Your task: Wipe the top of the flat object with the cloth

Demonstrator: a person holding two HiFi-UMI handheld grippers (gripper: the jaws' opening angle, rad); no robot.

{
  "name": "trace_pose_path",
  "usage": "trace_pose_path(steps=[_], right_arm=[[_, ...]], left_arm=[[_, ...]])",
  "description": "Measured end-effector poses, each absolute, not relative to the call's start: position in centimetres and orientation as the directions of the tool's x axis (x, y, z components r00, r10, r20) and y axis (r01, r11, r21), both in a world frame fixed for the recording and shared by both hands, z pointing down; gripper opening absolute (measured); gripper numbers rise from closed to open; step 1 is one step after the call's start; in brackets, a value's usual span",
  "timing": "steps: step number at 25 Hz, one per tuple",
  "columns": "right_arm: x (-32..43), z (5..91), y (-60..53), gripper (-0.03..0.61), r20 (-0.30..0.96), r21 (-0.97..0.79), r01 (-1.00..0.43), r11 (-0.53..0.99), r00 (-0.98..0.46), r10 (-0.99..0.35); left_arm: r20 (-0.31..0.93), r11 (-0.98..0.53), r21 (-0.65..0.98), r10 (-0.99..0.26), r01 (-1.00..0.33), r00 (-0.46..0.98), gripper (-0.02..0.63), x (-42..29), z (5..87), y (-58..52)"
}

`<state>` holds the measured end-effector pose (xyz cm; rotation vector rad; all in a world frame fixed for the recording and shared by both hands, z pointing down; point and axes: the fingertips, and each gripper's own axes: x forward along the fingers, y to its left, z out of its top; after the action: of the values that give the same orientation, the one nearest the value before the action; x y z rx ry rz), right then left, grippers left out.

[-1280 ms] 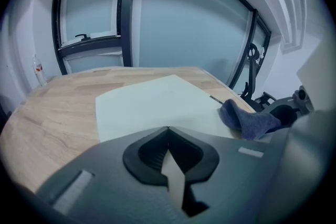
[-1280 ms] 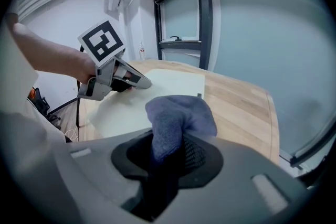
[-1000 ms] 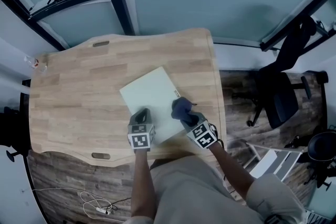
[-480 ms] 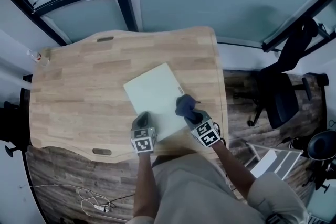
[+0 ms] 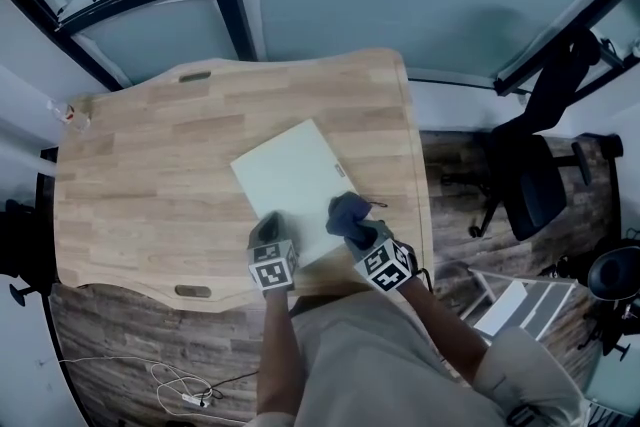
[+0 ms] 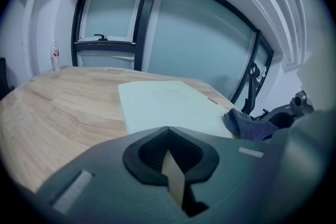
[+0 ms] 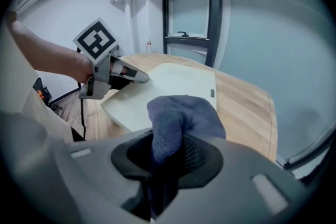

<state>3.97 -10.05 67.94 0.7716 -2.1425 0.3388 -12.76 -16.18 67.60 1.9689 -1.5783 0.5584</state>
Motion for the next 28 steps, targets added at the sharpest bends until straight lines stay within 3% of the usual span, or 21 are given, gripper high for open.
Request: trace_pose_path(steps=[6, 16, 28], right_arm=[[-0.6, 68.1, -7.9, 0.104, 0.784, 0.014, -0.516, 0.856, -0.526, -0.33], [-1.0, 68.0, -9.3, 0.104, 0.768, -0.067, -0.543, 0.837, -0.563, -0.304], [-4.2, 68.4, -17.1, 0.104, 0.76, -0.009, -0.552, 0.834, -0.546, -0.353]], left_arm=[[0.613, -0.151, 0.149, -0.762, -0.977, 0.211, 0.008, -12.9, 67.7, -16.1], [0.604, -0.159, 0.159, -0.765, -0.974, 0.223, 0.008, -12.7, 67.8, -15.9], [0.614, -0.158, 0.146, -0.76, -0.977, 0.214, 0.008, -12.7, 67.8, -16.0]])
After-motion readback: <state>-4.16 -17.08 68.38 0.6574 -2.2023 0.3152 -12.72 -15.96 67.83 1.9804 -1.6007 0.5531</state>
